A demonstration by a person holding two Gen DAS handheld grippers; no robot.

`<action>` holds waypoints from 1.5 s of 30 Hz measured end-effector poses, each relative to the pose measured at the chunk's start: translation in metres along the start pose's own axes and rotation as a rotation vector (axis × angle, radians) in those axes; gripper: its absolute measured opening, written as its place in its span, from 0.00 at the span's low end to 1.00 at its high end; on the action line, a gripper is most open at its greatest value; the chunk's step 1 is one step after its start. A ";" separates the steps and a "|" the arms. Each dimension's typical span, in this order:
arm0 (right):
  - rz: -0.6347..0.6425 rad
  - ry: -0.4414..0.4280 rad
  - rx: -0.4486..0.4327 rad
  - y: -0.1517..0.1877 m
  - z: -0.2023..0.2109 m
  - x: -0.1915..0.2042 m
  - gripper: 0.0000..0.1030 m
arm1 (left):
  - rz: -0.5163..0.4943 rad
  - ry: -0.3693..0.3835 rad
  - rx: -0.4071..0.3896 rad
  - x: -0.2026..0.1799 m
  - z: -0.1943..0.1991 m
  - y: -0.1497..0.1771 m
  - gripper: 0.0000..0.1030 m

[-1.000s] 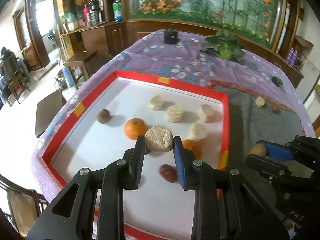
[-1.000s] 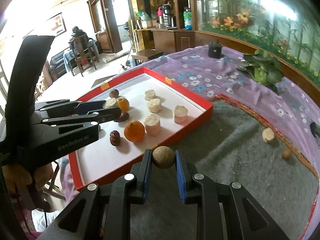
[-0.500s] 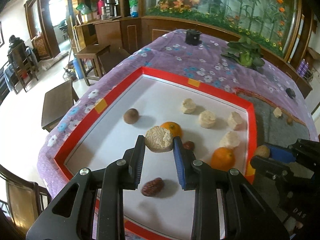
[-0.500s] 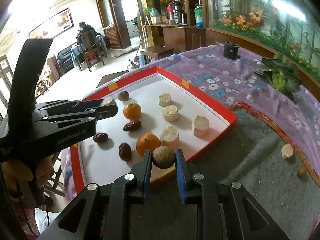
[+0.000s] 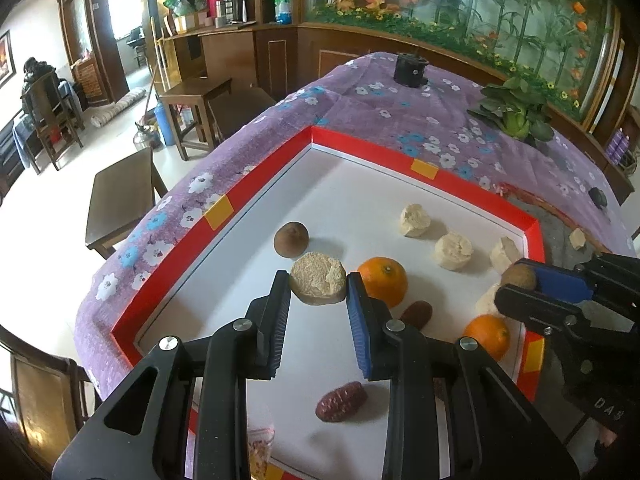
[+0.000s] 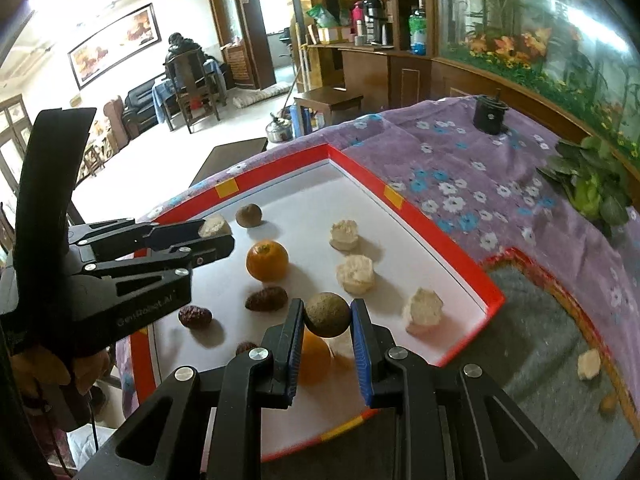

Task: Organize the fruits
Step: 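Carry the chunk and nut into the tray and open both grippers, then withdraw both grippers from the tray back over the mat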

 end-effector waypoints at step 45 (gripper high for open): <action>-0.117 -0.002 -0.038 0.032 0.035 -0.039 0.35 | -0.045 -0.022 -0.050 -0.053 0.017 -0.020 0.55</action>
Point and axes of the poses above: each gripper's, at about its wrist camera, not at the fingertips, and z roughly against the way its jaws point, x to its left, y to its underside, the point moved 4 cm from there along -z, roughly the way its jaws point, and after that the axes turned 9 degrees about -z, right-handed, at the moved point
